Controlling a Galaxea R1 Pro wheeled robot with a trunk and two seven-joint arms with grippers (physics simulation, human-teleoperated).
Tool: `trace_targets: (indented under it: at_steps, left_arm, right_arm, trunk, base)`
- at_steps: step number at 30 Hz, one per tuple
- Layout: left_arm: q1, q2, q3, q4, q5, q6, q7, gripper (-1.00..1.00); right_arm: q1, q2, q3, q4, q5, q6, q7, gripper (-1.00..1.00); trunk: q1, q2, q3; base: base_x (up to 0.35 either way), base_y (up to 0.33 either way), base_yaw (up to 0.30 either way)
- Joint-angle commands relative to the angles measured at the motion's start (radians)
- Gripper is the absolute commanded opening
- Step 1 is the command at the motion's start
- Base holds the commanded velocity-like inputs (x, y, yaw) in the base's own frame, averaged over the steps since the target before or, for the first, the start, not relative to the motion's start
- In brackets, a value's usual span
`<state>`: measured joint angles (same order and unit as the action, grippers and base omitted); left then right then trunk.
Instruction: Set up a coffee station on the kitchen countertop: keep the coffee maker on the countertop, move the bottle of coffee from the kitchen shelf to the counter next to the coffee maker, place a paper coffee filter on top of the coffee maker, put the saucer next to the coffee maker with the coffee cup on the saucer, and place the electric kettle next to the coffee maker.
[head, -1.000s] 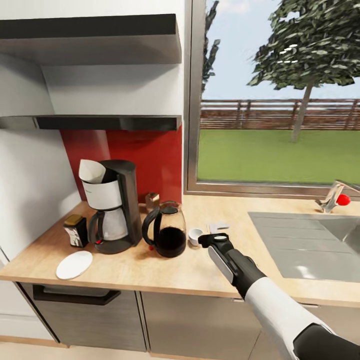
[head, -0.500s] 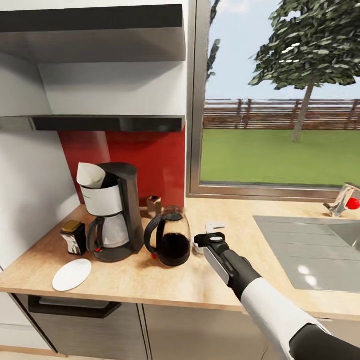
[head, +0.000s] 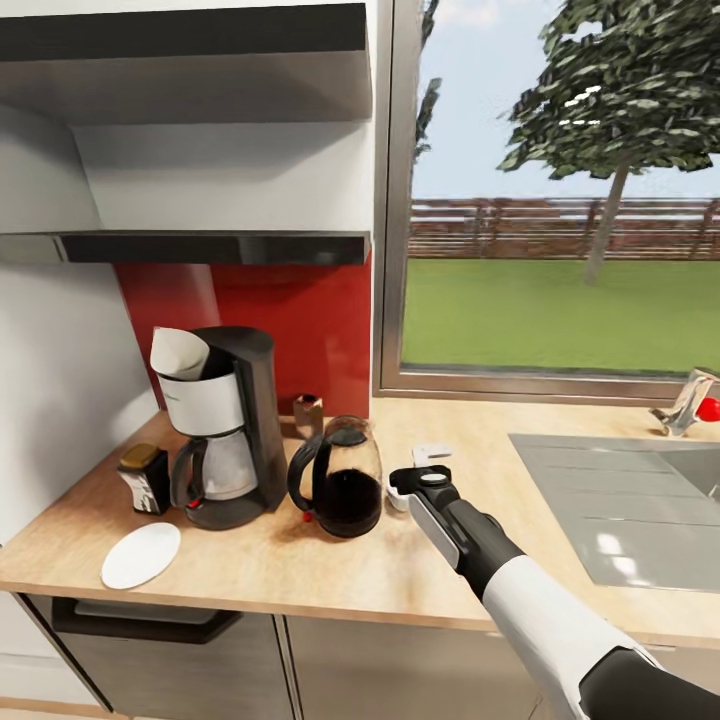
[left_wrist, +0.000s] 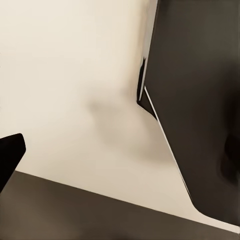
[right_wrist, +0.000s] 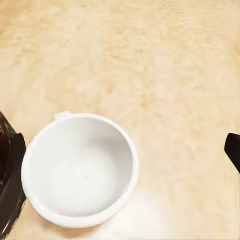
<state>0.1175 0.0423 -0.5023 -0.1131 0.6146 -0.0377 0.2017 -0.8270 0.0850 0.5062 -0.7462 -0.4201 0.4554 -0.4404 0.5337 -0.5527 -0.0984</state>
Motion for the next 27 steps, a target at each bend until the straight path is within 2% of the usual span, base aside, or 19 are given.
trace_targets:
  at_steps: [1,17,27]
  left_arm:
    - [0.001,0.001,-0.009,-0.003,0.009,-0.001,0.006,1.0]
    - [0.001,0.0,-0.008,-0.003,0.01,-0.001,0.01,1.0]
    - [0.001,0.001,-0.005,-0.003,0.01,-0.001,0.013,1.0]
  right_arm:
    - [-0.001,-0.001,0.005,-0.001,-0.01,0.003,-0.01,1.0]
    - [-0.001,-0.001,0.003,0.031,-0.009,0.004,-0.011,1.0]
    - [-0.001,-0.001,0.004,0.063,-0.011,0.004,-0.011,1.0]
  trunk:
    - [0.001,-0.001,-0.002]
    - [0.001,-0.001,-0.002]
    - [0.001,-0.001,-0.002]
  base:
    - [0.238,0.0,0.0]
    - [0.119,0.0,0.0]
    - [0.018,0.0,0.0]
